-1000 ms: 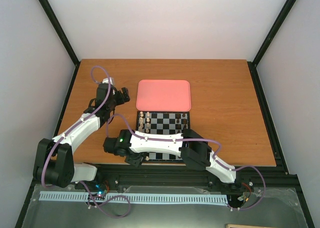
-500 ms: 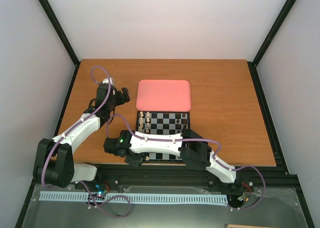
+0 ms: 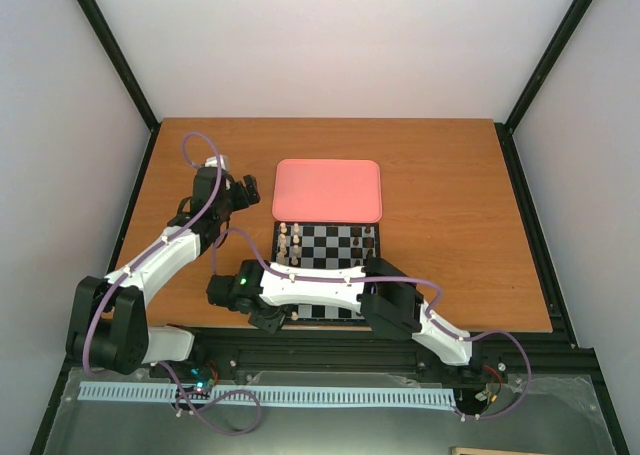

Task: Set up the chess pieces on the board
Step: Adjust the chess piece on the chessboard.

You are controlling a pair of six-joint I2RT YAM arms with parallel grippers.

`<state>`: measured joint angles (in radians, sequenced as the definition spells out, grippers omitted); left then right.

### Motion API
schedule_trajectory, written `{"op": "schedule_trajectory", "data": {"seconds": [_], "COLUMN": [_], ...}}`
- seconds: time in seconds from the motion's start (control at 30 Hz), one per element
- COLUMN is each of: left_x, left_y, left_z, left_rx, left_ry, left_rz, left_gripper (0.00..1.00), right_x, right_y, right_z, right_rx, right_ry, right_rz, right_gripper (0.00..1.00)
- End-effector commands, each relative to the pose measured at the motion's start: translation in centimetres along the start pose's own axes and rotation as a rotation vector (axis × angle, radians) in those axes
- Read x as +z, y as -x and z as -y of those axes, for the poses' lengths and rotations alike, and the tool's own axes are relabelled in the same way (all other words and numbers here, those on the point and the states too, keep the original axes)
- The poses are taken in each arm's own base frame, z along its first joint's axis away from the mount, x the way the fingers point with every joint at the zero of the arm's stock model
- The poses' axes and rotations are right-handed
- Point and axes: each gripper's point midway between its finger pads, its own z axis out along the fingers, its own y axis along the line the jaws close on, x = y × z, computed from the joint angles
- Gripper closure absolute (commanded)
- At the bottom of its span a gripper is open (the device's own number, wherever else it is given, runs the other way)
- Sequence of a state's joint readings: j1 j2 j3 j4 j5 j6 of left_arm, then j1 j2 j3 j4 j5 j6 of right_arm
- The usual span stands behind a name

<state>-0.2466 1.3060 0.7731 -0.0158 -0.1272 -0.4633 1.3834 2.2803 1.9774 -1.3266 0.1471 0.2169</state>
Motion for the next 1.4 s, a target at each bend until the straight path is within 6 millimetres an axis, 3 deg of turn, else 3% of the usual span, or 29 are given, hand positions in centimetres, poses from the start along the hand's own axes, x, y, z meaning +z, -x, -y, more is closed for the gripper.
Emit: {"op": "schedule_trajectory", "data": {"seconds": [0.0,0.77,0.93,1.23,1.3,1.37], "left_x": [-0.3,-0.1,0.0,0.1,0.2,0.3], "left_y": [1.1,0.8,0.8,0.8,0.7,0.6], "left_z": [0.1,0.1,0.1,0.1,0.1,0.0], "left_rx": [-0.002,0.0,0.0,0.002,0.004,0.008], "left_ry": [-0.003,-0.003,-0.005,-0.002,-0.001,0.003], "left_rz": [0.036,0.031,0.029,0.025,0.021,0.018], "left_gripper": [0.0,0.0,0.0,0.0,0.0,0.0], "right_x": [-1.9,-1.9,-2.5,-5.5,-6.6,-7.9], "right_y": [1.3,2.0,2.0,2.2,2.2,2.2], "right_z": [0.0,0.5,0.8,1.0,1.2,1.8], "right_rx": [0.006,0.012,0.025,0.037,0.049,0.07], "right_ry": [-0.01,-0.033,-0.042,-0.014,-0.012,-0.028], "right_rz": [0.087,0.108,0.12,0.199,0.232,0.279], "right_gripper": [0.84,0.82,0.7,0.53,0.44,0.28]}}
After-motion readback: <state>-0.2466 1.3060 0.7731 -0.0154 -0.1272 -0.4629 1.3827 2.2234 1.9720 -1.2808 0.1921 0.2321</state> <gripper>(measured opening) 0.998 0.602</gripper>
